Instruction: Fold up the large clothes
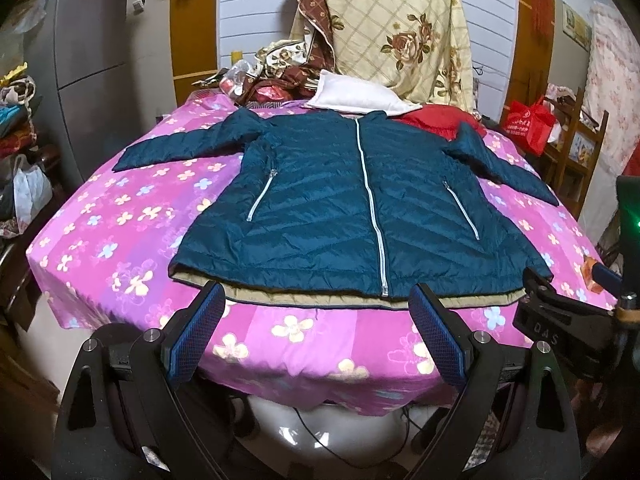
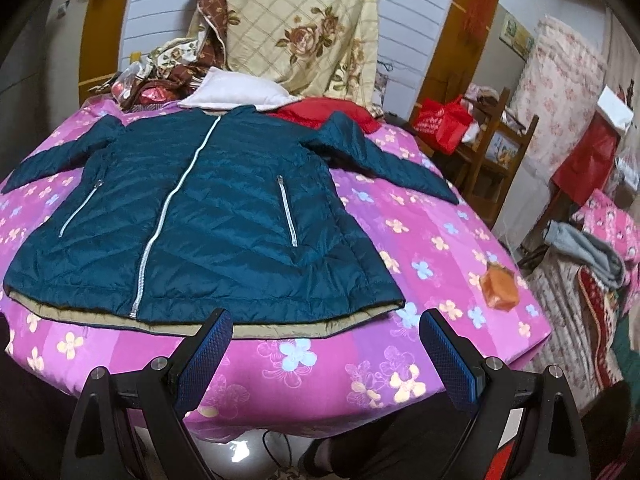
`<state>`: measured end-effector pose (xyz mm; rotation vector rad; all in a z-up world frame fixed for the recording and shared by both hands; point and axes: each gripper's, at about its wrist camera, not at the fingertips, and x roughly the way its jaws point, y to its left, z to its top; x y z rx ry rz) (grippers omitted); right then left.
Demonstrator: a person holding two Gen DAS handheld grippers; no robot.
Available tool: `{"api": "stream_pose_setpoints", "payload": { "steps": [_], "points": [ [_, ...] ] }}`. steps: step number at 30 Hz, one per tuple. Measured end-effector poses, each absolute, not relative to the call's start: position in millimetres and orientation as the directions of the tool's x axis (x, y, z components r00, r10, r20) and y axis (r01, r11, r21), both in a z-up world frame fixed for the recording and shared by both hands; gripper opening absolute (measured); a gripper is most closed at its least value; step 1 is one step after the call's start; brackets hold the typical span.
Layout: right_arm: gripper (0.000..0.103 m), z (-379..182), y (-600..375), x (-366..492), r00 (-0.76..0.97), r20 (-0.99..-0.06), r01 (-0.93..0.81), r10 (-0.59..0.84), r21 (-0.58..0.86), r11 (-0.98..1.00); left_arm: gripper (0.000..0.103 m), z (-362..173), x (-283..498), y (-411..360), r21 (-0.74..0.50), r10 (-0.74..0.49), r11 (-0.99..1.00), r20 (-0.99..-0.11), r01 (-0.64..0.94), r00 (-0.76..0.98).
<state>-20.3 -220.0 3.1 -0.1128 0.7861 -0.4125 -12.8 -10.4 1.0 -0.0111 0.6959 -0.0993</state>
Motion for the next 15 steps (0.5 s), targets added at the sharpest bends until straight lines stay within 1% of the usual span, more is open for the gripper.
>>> {"api": "stream_pose_setpoints", "payload": {
  "steps": [6, 15],
  "points": [
    [0.093, 14, -212, -27, 0.664, -0.610, 0.328, -0.433, -0.282, 0.902, 0.093, 3, -12, -9, -0.040, -0.096, 0.995, -0.636, 0.091, 0.766],
    [0.093, 13, -213, -25, 0.666, -0.620, 0.318, -0.415, -0.267, 0.910, 0.093, 3, -9, -12, -0.030, -0.099, 0.994, -0.644, 0.105, 0.758]
  ]
}}
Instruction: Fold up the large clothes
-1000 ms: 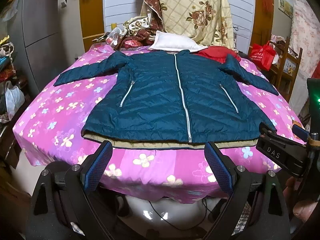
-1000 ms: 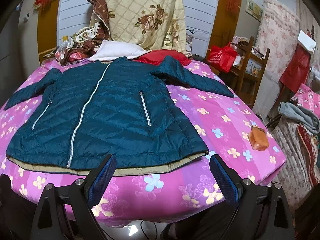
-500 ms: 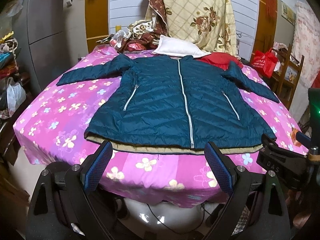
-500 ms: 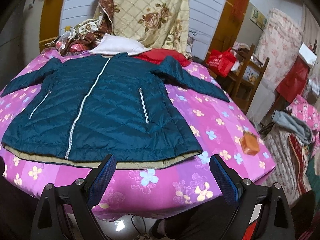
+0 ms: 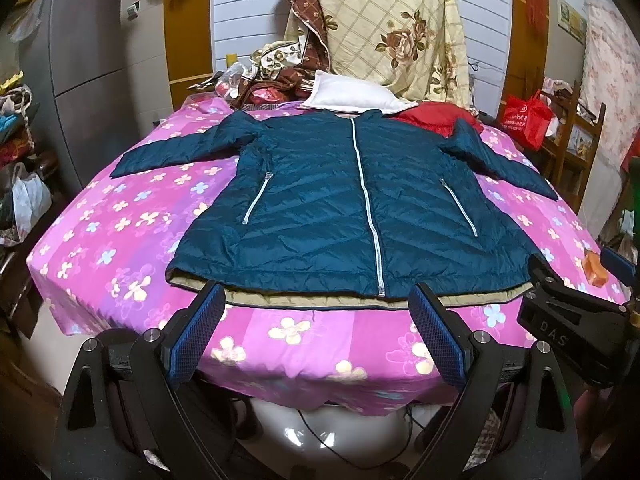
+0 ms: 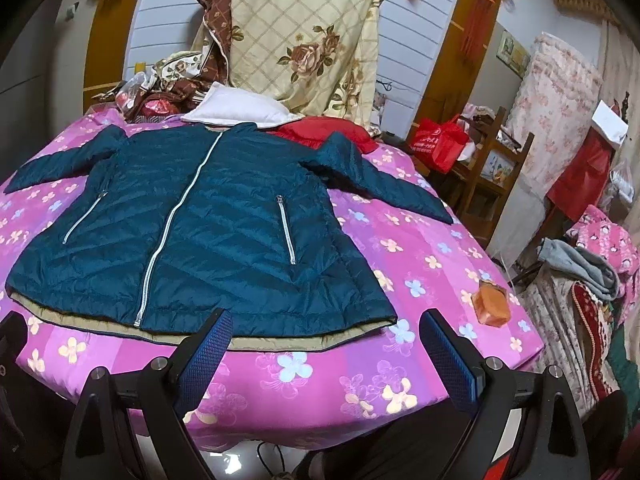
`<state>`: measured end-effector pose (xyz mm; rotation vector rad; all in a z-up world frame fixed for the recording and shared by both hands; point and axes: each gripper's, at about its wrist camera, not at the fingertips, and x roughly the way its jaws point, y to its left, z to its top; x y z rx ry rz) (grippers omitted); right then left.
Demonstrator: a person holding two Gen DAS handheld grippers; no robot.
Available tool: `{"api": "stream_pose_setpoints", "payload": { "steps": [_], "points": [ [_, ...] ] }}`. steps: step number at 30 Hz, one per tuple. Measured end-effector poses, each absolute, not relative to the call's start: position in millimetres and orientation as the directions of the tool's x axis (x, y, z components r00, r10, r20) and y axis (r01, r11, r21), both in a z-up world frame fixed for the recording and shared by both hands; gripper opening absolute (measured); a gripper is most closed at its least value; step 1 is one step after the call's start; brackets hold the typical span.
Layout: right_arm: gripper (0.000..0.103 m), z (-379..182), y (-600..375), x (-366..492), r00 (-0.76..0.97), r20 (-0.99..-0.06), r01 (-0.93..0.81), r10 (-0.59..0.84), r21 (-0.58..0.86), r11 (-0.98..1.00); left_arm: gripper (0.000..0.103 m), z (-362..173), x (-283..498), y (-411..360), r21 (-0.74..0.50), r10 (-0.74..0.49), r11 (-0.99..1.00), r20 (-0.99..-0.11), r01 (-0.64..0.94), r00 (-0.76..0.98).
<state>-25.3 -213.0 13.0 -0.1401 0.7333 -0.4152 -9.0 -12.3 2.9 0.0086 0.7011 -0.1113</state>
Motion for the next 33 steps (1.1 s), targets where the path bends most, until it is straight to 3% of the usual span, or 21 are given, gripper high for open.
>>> {"api": "stream_pose_setpoints", "payload": {
  "steps": [33],
  "points": [
    [0.093, 11.2, -213.6, -25.1, 0.681, -0.615, 0.318, -0.398, -0.241, 0.917, 0.093, 0.9, -8.2, -15.8, -0.023, -0.095, 0.994, -0.649, 0.105, 0.755]
  ]
}}
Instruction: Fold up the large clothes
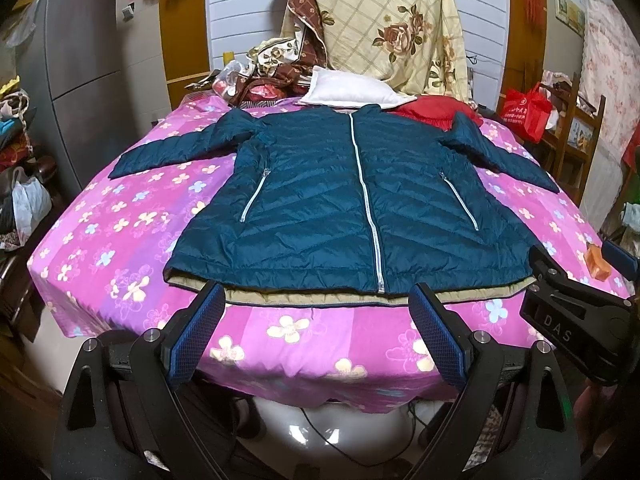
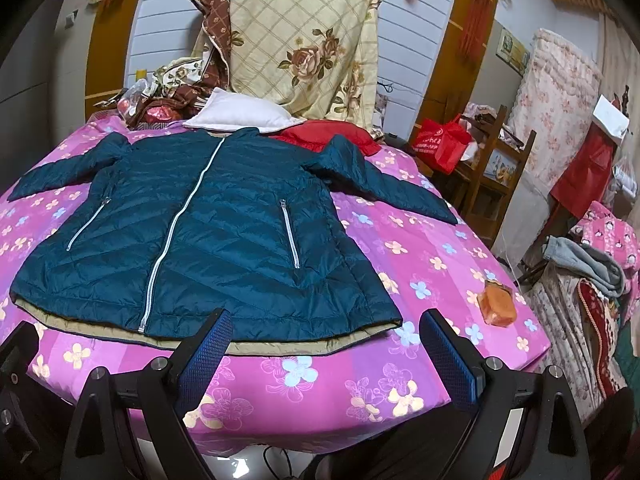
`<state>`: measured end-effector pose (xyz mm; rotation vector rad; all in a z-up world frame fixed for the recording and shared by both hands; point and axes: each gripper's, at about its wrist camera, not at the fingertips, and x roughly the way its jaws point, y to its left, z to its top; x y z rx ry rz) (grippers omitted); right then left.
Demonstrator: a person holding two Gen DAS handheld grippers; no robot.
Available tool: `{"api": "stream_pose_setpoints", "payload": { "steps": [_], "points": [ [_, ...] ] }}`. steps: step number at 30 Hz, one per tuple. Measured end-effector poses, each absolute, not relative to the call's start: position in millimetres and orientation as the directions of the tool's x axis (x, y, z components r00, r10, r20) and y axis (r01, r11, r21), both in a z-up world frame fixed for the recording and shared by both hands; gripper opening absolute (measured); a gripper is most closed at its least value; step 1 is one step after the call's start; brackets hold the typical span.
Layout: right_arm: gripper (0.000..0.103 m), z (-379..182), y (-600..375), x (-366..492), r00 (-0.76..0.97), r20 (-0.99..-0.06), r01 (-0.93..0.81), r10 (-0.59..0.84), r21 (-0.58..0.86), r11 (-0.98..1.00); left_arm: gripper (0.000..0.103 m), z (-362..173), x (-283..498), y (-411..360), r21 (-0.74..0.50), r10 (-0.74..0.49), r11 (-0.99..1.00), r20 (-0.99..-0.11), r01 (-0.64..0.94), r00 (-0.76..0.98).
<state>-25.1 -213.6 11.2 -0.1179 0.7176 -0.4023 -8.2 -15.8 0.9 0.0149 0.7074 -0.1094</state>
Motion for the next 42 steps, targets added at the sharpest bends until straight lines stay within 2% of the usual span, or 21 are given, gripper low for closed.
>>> {"api": "stream_pose_setpoints", "payload": {
  "steps": [42],
  "points": [
    [0.093, 5, -219, -24, 0.673, -0.623, 0.320, -0.400, -0.242, 0.916, 0.093, 1, -8, -9, -0.012, -0.079, 0.996, -0.649, 0.093, 0.757]
  ]
}}
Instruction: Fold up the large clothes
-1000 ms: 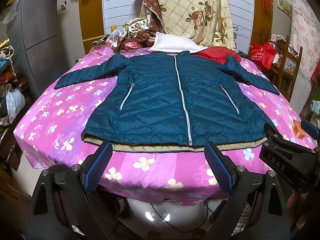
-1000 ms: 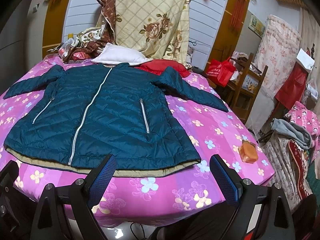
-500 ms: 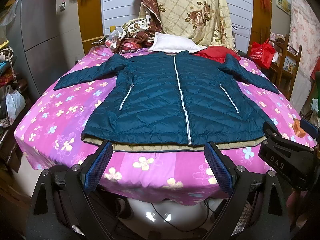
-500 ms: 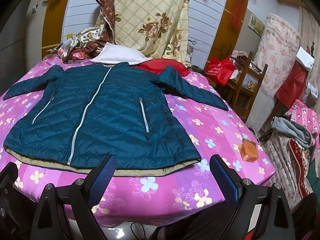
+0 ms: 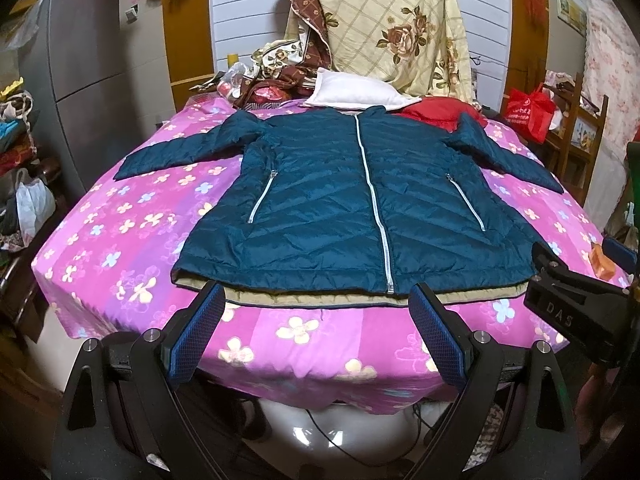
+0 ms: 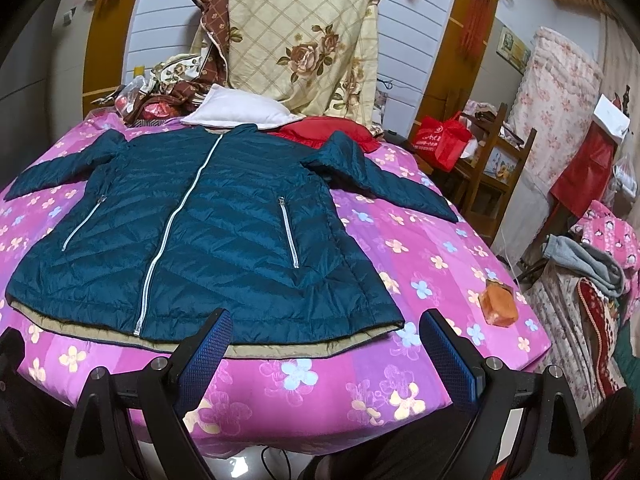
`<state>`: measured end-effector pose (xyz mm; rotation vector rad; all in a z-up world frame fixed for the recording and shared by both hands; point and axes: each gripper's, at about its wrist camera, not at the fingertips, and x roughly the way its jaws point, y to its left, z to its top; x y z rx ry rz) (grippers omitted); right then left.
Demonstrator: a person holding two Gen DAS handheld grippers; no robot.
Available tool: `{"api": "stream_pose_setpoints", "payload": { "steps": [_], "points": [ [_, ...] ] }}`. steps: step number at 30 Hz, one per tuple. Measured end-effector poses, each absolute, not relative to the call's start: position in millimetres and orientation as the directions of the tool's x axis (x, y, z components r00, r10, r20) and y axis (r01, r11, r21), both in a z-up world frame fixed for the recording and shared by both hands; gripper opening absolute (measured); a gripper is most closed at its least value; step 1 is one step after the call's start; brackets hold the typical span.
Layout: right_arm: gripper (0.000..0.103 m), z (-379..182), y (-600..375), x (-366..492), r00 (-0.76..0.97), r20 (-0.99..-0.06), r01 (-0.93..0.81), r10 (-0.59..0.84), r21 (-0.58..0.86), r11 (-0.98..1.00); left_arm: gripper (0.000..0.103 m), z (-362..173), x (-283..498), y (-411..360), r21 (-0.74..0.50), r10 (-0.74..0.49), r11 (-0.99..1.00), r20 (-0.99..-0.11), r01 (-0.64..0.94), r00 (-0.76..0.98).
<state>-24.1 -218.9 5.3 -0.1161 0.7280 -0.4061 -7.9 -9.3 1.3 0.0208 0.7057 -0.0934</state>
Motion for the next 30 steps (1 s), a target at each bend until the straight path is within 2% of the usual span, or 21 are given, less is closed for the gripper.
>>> {"api": "stream_pose_setpoints", "payload": {
  "steps": [30],
  "points": [
    [0.093, -11, -207, -5, 0.649, -0.656, 0.276, -0.386, -0.269, 0.923, 0.093, -22, 10, -8, -0.001, -0.048, 0.998, -0.742, 0.070, 0.669]
  ]
}}
